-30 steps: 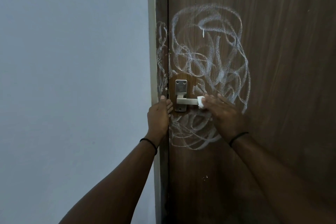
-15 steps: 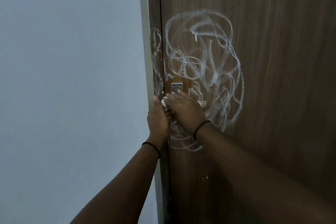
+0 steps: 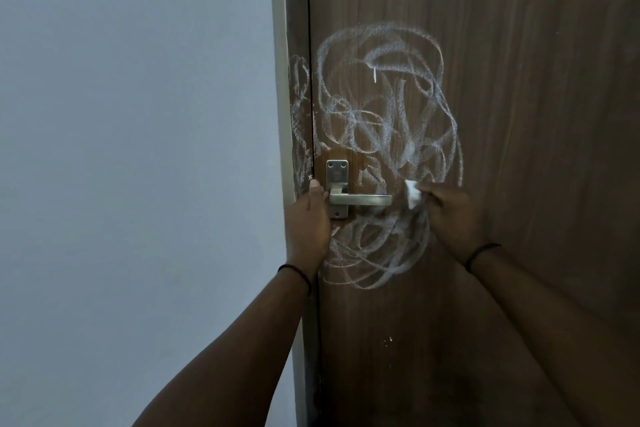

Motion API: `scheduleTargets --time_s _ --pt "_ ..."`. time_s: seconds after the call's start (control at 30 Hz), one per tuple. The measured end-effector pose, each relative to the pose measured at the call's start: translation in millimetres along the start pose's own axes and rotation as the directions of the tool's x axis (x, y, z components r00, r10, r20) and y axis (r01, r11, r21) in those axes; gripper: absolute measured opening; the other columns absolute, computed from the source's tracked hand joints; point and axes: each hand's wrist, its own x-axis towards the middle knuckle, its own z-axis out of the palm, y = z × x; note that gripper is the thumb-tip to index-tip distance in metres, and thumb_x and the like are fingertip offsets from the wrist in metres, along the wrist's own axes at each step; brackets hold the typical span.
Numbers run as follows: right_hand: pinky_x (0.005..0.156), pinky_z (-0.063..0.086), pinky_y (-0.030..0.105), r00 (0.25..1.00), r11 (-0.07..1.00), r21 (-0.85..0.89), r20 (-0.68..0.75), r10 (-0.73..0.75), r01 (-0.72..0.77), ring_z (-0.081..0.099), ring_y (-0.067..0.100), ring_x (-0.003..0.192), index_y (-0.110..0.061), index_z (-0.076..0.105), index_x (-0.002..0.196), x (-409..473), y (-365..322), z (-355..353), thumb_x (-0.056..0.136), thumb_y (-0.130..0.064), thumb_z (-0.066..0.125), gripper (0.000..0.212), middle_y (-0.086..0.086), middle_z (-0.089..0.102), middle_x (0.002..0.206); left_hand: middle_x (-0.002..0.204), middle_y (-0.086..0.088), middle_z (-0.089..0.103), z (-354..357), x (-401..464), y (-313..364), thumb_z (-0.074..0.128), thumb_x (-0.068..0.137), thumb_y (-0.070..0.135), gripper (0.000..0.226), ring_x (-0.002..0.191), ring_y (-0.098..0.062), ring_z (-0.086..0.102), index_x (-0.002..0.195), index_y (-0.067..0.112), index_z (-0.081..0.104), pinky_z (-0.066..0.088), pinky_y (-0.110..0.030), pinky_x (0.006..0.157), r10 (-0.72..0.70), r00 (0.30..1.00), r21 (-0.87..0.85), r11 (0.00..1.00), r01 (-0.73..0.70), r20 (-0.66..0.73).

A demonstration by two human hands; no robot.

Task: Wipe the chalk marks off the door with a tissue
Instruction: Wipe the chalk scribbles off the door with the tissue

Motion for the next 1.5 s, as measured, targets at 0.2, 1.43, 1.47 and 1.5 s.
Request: scheduleTargets --time_s 0.2,1.43,1.47,1.5 --pt "0.089 0.053 0.037 0.88 0.978 -0.075 0.427 0.207 -0.194 0.064 0.03 0.101 0.001 0.074 0.106 53 -63 42 0.093 -0.002 0.052 0.026 0.017 0.071 0.11 0.097 -0.006 0.073 11 -6 3 0.029 0.105 0.047 0.057 0.091 -0.021 0.067 0.099 0.013 0.074 0.054 -0.035 0.082 0.119 0.991 0.179 0.978 -0.106 -0.062" --pt "0.062 0.062 0.028 0.646 0.373 0.528 0.602 0.469 -0.763 0.071 0.02 0.069 -0.003 0.061 0.108 19 1 17 0.103 -0.013 0.049 0.016 0.014 0.069 0.081 0.083 0.003 0.072 9 3 -10 0.035 0.105 0.046 0.049 0.08 -0.011 0.066 0.091 0.021 0.074 0.045 -0.025 0.065 0.158 0.986 0.203 0.968 -0.145 -0.046" --pt "0.065 0.062 0.03 0.626 0.287 0.568 0.593 0.506 -0.771 0.072 0.022 0.074 -0.002 0.059 0.11 13 1 21 0.103 -0.011 0.05 0.015 0.015 0.07 0.085 0.083 0.004 0.072 10 3 -11 0.034 0.105 0.047 0.048 0.08 -0.008 0.066 0.09 0.023 0.073 0.045 -0.024 0.064 0.156 0.986 0.197 0.97 -0.144 -0.049" --pt "0.068 0.062 0.033 0.594 0.205 0.592 0.596 0.54 -0.78 0.071 0.024 0.078 -0.002 0.058 0.111 8 -1 26 0.102 -0.009 0.05 0.014 0.017 0.07 0.088 0.084 0.007 0.071 11 2 -11 0.034 0.104 0.048 0.047 0.08 -0.006 0.065 0.09 0.025 0.073 0.044 -0.022 0.064 0.152 0.987 0.195 0.971 -0.138 -0.058"
